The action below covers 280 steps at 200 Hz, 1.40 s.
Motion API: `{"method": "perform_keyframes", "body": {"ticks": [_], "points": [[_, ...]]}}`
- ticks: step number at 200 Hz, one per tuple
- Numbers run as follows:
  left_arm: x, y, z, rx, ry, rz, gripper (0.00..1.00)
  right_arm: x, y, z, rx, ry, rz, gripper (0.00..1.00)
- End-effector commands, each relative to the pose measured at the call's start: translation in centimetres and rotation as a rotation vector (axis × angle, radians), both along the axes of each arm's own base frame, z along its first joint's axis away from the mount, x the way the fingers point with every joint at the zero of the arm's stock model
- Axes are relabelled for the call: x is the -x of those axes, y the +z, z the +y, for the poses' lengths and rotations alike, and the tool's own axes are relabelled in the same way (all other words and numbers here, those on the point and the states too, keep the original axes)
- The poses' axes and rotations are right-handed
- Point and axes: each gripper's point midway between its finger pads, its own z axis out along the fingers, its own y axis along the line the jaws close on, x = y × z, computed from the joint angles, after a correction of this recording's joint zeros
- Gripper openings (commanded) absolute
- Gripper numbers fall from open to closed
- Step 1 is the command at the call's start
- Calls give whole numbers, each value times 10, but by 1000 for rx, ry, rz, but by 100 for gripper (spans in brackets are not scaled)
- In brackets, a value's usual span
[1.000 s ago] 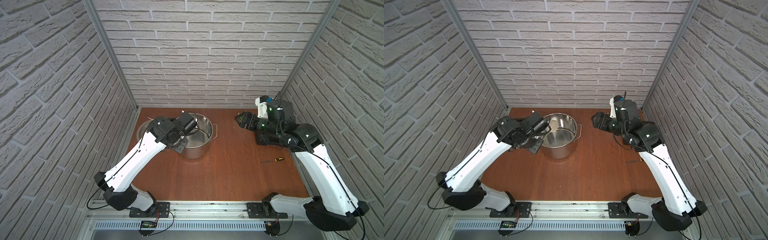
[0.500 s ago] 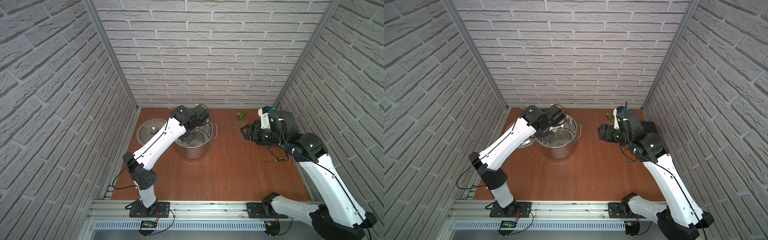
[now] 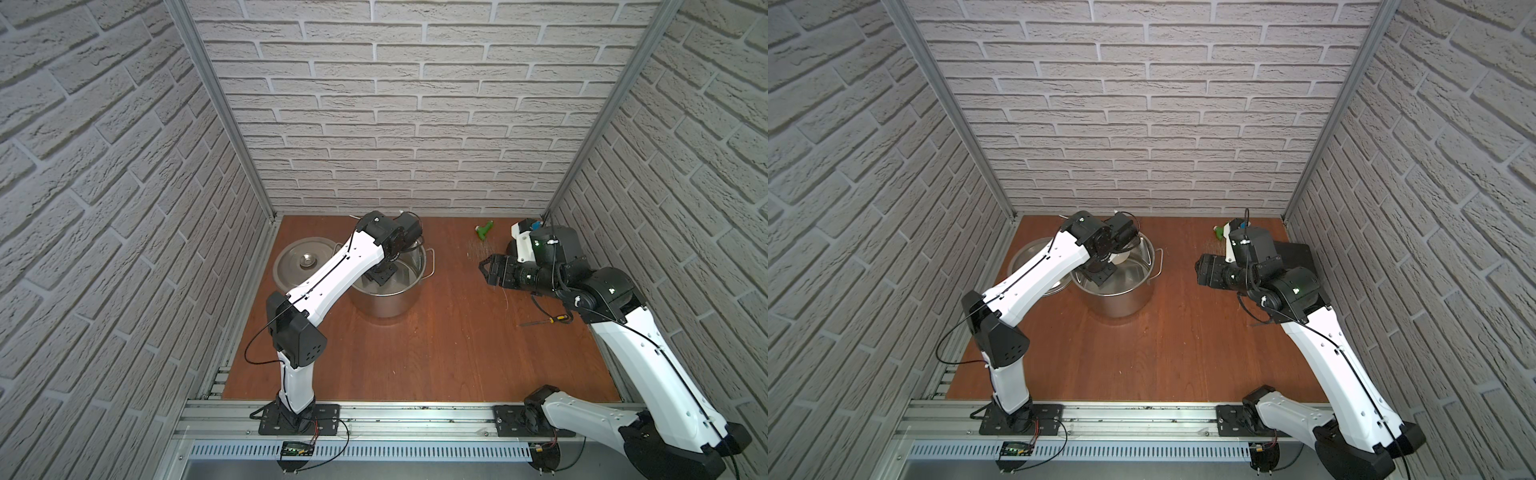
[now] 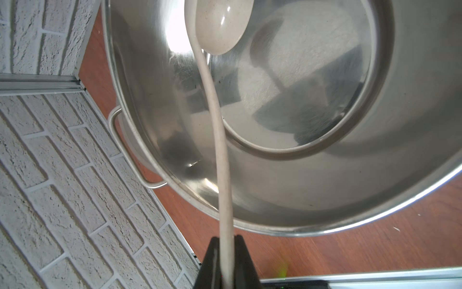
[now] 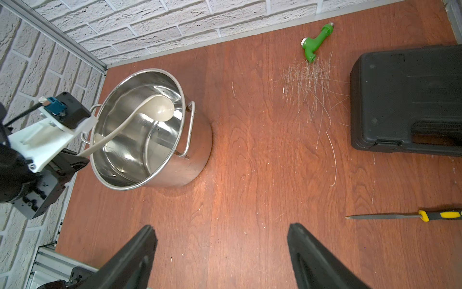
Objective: Stir the soup with a spoon
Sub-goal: Stir the soup in the pan with a stick.
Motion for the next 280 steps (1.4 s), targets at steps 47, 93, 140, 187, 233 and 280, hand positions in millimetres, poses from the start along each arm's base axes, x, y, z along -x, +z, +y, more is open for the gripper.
{"method": "perform_keyframes", "body": {"ticks": [47, 93, 140, 187, 233, 280], "points": [[30, 1, -36, 83, -136, 57, 0, 2, 14, -7, -41, -45, -66, 85], [69, 2, -5, 52, -95, 97, 0, -3, 10, 2, -87, -29, -59, 85], [73, 8, 42, -43, 18, 77, 0, -13, 0, 29, -169, 46, -12, 80], [59, 12, 79, -97, 116, 81, 0, -14, -14, 80, -308, 232, 59, 77], [23, 16, 66, -45, 138, 2, 0, -1, -29, 119, -344, 382, 126, 78], [-13, 11, 17, 22, 64, -42, 0, 6, -31, 124, -320, 426, 128, 78]]}}
